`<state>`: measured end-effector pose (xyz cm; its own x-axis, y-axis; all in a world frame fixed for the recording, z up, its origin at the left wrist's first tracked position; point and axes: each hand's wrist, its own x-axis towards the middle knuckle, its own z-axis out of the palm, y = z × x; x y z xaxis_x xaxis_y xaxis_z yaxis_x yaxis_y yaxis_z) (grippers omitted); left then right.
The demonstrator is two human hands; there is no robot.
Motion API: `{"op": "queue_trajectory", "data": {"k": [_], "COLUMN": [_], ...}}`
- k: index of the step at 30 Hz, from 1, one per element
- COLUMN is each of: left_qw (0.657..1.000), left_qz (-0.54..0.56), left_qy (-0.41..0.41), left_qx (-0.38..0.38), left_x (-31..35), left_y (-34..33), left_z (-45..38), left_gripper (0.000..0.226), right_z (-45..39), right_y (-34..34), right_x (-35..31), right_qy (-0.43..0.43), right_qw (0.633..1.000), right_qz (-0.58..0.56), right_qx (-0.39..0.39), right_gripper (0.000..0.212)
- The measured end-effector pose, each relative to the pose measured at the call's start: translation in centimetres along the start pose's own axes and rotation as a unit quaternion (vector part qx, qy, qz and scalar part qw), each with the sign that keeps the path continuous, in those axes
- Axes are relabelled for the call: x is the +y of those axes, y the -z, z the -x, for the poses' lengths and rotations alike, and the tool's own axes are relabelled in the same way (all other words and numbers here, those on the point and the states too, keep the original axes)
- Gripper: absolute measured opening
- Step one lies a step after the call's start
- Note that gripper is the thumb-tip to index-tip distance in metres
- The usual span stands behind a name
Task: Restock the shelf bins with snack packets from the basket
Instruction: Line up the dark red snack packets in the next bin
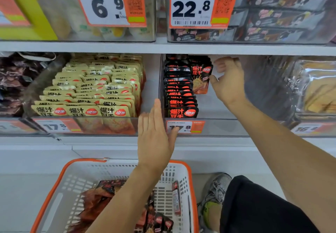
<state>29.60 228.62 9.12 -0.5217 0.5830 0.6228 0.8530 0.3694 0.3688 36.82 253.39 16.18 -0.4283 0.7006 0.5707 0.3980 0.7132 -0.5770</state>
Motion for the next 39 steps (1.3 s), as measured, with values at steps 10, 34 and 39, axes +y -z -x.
{"op": "queue_trajectory", "data": {"k": [10, 34, 39], "left_qw": [0.944, 0.685, 0.757], "left_qz": [0.025, -0.044, 0.089], "left_qy": [0.183, 0.307, 0.374], "left_qx": [-0.274, -0.659, -0.528], "left_x": [-6.8, -14.3, -12.6], "left_y": [-1.1, -1.4, -0.8], "left_z": [15.6, 31.5, 27.0], "left_gripper": [0.031, 0.055, 0.054], "right_z": [22.1, 43.6, 36.1], "right_y": [-1.8, -17.5, -13.8], "right_x": [-6.9, 0.8, -1.2], "right_qy": [0.072, -0.273, -0.169], "right_qw": [0.926, 0.718, 0.743], "right_qz": [-0.110, 0.084, 0.041], "right_qx": [-0.353, -0.634, -0.647], "right_gripper": [0.022, 0.026, 0.020]}}
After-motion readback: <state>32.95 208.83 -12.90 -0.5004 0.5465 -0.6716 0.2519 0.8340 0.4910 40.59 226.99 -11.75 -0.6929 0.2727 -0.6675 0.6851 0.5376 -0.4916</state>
